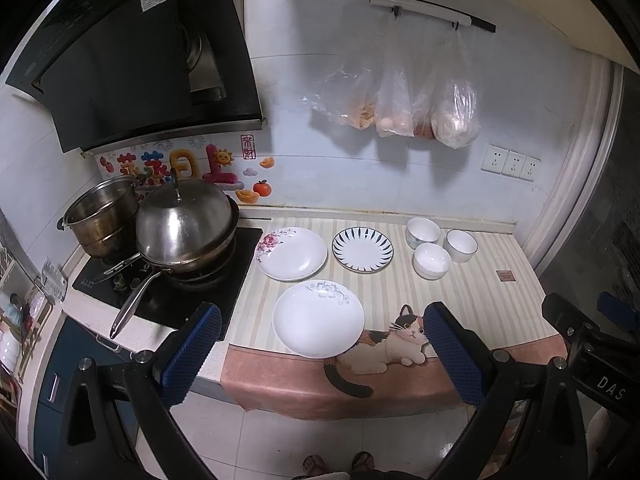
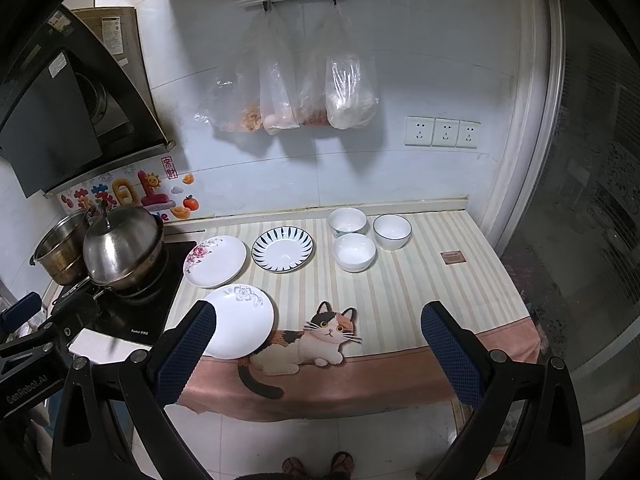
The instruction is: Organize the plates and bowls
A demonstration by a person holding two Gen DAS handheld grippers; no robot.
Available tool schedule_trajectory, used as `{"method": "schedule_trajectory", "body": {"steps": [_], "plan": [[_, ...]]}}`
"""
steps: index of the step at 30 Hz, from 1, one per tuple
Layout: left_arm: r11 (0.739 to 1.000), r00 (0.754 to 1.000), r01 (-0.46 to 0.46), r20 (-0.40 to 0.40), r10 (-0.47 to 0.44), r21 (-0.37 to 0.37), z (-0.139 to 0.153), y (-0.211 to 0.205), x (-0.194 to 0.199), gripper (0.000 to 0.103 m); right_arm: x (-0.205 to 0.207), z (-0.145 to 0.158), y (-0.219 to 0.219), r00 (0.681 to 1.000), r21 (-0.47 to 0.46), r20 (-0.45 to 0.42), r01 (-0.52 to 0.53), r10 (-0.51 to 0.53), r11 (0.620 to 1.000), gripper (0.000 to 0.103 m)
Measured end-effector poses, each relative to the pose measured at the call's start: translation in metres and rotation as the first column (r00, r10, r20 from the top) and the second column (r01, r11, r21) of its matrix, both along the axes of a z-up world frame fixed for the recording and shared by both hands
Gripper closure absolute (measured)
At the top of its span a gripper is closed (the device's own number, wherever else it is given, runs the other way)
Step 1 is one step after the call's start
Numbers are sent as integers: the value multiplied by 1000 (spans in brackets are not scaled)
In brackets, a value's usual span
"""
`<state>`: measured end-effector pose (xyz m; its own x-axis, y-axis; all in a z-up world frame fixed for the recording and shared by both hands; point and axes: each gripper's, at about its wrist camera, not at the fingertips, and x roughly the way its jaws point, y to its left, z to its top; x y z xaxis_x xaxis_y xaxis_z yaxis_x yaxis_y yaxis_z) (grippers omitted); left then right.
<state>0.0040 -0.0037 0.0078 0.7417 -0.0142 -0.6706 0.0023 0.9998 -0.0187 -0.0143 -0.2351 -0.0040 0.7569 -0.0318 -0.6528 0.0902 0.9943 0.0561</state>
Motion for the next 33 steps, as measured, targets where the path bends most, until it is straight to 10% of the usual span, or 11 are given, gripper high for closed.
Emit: {"method": "schedule_trajectory", "body": {"steps": [33], "plan": [[1000,1000,-2,1,2,-8,0,6,-4,0,-2,1,2,1000,2,2,0,0,1000,0]]}}
